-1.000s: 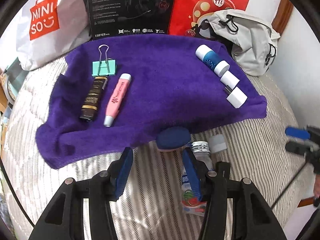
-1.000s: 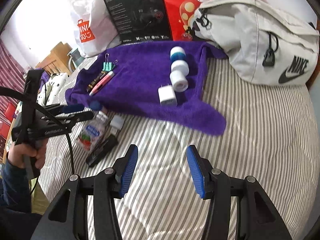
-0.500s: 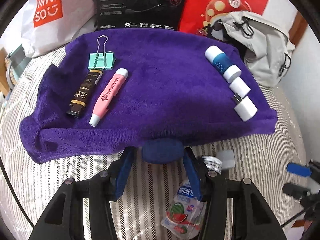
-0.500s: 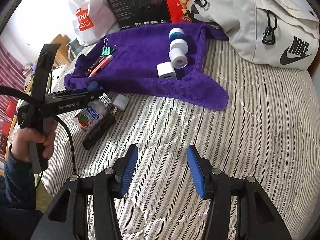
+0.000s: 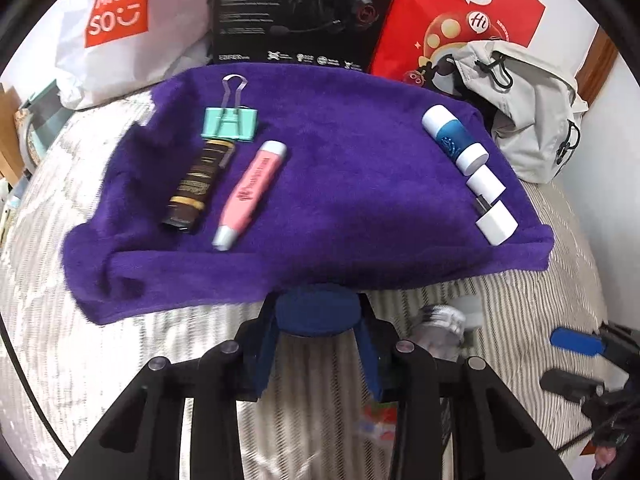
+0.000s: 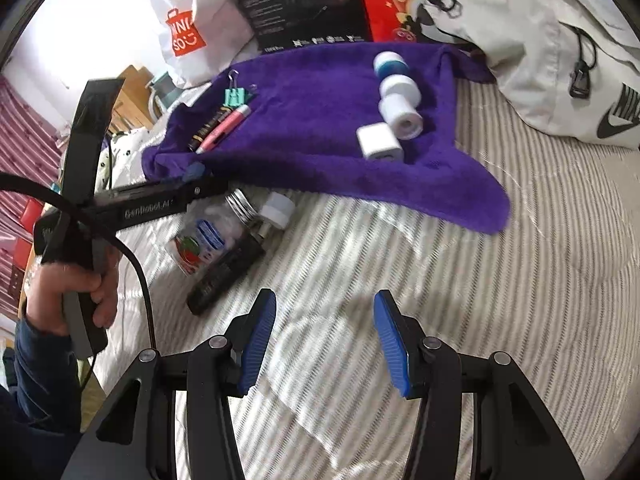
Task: Organize rigid objects
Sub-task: 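Lift the pink jar with the left gripper while the right gripper grasps the white round adapter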
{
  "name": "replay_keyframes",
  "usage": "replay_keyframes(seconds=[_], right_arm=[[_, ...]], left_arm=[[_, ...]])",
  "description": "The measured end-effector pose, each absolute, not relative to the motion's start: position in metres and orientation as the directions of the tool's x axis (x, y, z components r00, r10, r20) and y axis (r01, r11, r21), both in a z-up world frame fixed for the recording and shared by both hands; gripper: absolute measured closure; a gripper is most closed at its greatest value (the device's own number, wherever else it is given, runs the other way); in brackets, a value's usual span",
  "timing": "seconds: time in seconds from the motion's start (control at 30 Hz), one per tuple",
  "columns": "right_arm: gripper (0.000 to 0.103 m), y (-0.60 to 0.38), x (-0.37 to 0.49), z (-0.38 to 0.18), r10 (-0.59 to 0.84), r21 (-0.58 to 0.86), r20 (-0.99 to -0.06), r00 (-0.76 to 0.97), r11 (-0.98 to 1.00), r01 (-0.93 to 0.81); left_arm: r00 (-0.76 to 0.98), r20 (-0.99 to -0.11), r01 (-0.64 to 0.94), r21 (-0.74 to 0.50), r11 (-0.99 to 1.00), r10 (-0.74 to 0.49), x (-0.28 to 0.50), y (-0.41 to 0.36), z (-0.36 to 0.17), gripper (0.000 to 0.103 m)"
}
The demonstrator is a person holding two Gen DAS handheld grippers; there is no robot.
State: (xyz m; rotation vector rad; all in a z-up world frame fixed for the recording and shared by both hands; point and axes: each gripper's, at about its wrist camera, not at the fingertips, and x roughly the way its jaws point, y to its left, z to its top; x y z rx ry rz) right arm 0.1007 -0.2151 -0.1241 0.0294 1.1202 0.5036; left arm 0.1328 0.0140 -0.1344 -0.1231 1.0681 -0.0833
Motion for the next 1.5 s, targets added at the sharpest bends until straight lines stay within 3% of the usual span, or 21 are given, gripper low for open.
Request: replay_keyframes(seconds=[0.43, 0.87, 1.17, 1.3, 1.5], right_arm=[[0.052, -0.165, 0.144, -0.139, 0.377, 0.253, -0.855, 0.356, 0.902, -0.349], [0.052, -0.152, 0.145, -0.152, 0.183, 0.031, -0.893, 0.411, 0.936, -0.35], [0.053, -0.145, 0.145, -0.153, 0.168, -0.014, -0.88, 0.444, 0.926, -0.378], [0.057, -0.146, 0.143, -0.153, 0.189, 0.0, -0.871, 0.454, 0.923, -0.384], [0.077, -0.143, 0.142, -0.152, 0.2, 0.002, -0.863, 0.464, 0.92, -0.393]], left_arm=[[0.465, -0.875, -0.011, -0.157, 0.988, -0.134, 0.115, 0.058, -0.14, 0.069], [0.462, -0.873, 0.019, -0.169, 0.985, -0.159, 0.114, 0.063, -0.141, 0.069], [0.463, -0.869, 0.027, -0.181, 0.983, -0.173, 0.113, 0.065, -0.141, 0.068], [0.468, -0.868, 0.027, -0.176, 0.984, -0.168, 0.112, 0.064, -0.142, 0.068], [0.469, -0.868, 0.039, -0.164, 0.986, -0.163, 0.112, 0.063, -0.141, 0.069]])
